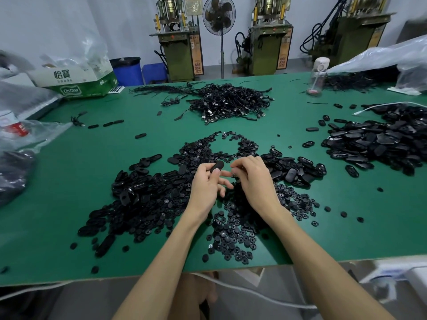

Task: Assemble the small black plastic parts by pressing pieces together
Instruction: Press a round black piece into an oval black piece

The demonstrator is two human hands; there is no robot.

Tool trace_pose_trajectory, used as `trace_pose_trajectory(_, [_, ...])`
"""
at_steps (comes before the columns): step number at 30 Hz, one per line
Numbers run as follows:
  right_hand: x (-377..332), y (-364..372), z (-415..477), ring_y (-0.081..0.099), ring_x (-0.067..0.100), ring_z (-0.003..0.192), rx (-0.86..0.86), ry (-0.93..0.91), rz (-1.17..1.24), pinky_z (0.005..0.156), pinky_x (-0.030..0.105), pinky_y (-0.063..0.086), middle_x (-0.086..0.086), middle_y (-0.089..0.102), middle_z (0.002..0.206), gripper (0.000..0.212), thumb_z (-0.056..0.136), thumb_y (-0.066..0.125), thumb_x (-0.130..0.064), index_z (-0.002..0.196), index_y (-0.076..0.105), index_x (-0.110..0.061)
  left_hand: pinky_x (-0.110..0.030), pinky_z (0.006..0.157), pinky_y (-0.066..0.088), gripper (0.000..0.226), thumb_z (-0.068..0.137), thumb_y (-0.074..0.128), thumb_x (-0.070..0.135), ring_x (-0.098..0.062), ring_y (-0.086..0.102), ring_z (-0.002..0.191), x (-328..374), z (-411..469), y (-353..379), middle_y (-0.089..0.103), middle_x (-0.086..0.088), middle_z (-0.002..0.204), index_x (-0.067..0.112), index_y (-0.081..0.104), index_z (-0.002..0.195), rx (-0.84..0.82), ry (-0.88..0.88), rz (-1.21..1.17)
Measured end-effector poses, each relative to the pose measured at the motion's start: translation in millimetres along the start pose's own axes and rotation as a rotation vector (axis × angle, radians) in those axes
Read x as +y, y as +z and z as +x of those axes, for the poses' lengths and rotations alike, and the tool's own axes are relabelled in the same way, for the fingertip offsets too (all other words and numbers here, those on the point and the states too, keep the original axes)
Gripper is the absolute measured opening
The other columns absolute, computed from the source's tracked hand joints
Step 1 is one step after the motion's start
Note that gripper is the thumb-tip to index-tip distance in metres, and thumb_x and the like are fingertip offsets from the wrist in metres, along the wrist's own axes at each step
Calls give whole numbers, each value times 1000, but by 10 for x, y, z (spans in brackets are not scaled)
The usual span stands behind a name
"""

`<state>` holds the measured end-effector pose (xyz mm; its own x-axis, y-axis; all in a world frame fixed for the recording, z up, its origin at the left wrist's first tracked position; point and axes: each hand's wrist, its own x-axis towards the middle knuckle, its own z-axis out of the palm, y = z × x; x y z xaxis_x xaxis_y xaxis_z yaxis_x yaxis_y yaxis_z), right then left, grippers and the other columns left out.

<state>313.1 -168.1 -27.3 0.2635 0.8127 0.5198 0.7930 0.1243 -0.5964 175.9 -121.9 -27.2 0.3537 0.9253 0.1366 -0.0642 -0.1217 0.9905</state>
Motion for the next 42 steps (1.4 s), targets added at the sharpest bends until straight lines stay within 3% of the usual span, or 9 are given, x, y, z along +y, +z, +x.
trace_pose_trajectory(7, [0,-9,-12,54,15,104,25,-10,55,91,28,48,-7,62,103,17,99,63,-5,114,69,-11,-25,53,52,22,111,46,13,-17,68,67,5,2,-5,73,-17,99,1,48,129,8,11,22])
trace_pose_trajectory(11, [-2,-29,-14,57,12,101,76,-1,109,88,26,49,-9,67,99,11,97,68,-9,106,73,-15,-24,53,51,22,110,47,15,-16,68,66,5,-9,-10,73,-16,96,1,52,127,11,18,48])
trace_pose_trajectory(15, [-6,-53,-15,59,8,99,99,15,161,87,15,45,-20,62,95,11,96,70,-11,103,73,-19,-24,53,51,22,111,45,12,-16,67,65,-7,2,-10,72,-17,94,1,56,126,6,5,77])
trace_pose_trajectory(19, [-12,-58,-7,58,9,101,102,13,157,87,8,41,-11,67,98,10,96,70,-10,103,74,-17,-25,54,53,21,111,40,8,-16,69,69,8,-8,0,72,-18,99,9,58,121,1,3,97])
trace_pose_trajectory(24, [-8,-49,-9,59,10,101,102,-4,114,87,13,44,-7,70,101,12,97,69,-10,106,75,-16,-24,55,53,25,110,37,4,-17,71,74,22,-16,4,73,-16,105,6,55,127,-4,-9,98])
trace_pose_trajectory(28, [-16,-52,-23,62,9,93,99,23,146,84,28,54,-20,60,92,13,96,70,-10,106,72,-20,-24,55,53,24,110,39,5,-18,72,74,17,-13,7,74,-15,105,5,52,129,-6,-10,92])
trace_pose_trajectory(32, [-28,-56,-23,60,10,92,74,5,131,82,32,53,-25,58,88,9,95,71,-13,99,71,-21,-25,54,54,22,110,42,5,-22,73,73,15,-7,7,75,-14,104,1,50,130,-6,-19,67])
trace_pose_trajectory(38, [-32,-50,-29,58,11,95,76,-11,131,85,30,51,-15,62,93,5,95,72,-12,98,72,-17,-25,53,53,18,110,44,7,-23,73,71,34,-14,16,76,-16,102,4,51,127,-9,-7,17])
trace_pose_trajectory(42, [-21,-43,-22,61,13,95,54,7,138,86,36,53,-12,65,95,6,96,70,-13,98,71,-18,-25,53,54,11,110,47,11,-23,74,74,26,-12,8,74,-16,99,8,58,112,3,24,-11])
